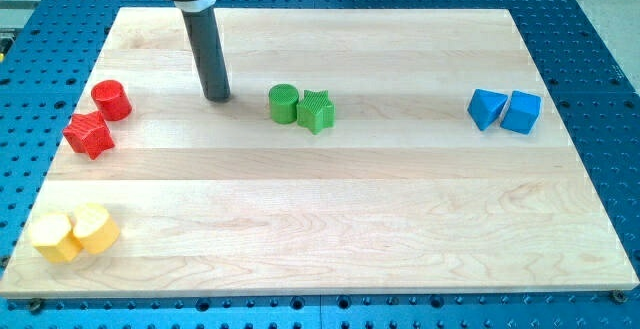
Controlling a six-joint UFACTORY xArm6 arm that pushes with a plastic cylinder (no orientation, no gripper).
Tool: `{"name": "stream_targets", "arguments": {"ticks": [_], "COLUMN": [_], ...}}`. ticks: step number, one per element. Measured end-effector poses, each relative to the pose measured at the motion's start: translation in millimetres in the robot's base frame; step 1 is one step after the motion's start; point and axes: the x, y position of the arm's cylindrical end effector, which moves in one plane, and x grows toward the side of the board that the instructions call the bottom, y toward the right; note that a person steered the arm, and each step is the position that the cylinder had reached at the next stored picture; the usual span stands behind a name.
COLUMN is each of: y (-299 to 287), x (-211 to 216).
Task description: Move your hand to the top left of the triangle
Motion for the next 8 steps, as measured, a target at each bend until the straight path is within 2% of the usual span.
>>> {"name": "stream_targets", "arguments": {"ticks": [4,6,7,8], "y": [1.5,6.7,42.3,108.0], "x": [9.0,-12.6,-20.8,-31.6]}}
